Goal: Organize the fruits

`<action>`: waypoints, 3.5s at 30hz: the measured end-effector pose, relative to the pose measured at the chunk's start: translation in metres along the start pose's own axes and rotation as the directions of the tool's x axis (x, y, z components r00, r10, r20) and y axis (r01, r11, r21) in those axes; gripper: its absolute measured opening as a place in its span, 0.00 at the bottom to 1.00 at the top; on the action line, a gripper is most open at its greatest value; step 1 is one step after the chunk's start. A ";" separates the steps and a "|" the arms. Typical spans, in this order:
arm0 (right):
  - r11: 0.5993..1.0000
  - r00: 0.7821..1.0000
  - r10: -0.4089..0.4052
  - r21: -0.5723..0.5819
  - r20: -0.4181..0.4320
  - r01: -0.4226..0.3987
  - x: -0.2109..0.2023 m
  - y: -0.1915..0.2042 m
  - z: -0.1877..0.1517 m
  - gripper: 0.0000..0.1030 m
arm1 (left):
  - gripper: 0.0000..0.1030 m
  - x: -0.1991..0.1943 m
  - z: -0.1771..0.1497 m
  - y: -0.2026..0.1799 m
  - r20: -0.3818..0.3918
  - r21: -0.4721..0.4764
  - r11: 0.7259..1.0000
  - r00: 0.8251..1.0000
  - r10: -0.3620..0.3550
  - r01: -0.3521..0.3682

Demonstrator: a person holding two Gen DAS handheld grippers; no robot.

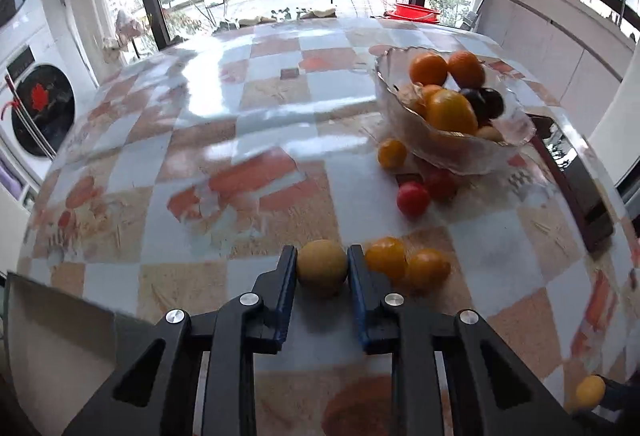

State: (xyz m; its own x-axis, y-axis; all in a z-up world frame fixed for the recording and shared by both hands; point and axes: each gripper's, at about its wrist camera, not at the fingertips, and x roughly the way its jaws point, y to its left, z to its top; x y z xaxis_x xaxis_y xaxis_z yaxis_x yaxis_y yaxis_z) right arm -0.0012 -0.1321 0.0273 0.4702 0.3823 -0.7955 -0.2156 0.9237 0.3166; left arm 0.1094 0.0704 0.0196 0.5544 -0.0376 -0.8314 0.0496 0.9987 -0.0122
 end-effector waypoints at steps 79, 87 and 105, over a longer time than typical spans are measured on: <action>0.951 0.983 -0.162 -0.280 -0.084 0.133 0.015 0.118 -0.032 1.00 | 0.84 -0.174 -0.162 0.069 0.104 -0.156 0.974 0.977 0.184 -0.166; 0.947 0.948 -0.314 -0.093 -0.049 0.309 0.003 0.012 -0.046 1.00 | 0.84 -0.118 -0.158 -0.001 0.010 -0.024 0.987 0.988 0.157 -0.157; 0.940 0.940 -0.334 -0.047 0.068 0.337 -0.012 -0.010 -0.059 1.00 | 1.00 -0.086 -0.150 -0.006 0.038 -0.103 0.985 0.989 0.144 -0.139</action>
State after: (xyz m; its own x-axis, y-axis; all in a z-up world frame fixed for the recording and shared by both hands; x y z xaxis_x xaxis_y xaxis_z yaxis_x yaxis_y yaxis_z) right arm -0.0548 -0.1476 0.0029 0.5719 0.0525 -0.8186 -0.0840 0.9964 0.0052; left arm -0.0629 0.0726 0.0078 0.5869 0.1052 -0.8028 -0.1139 0.9924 0.0468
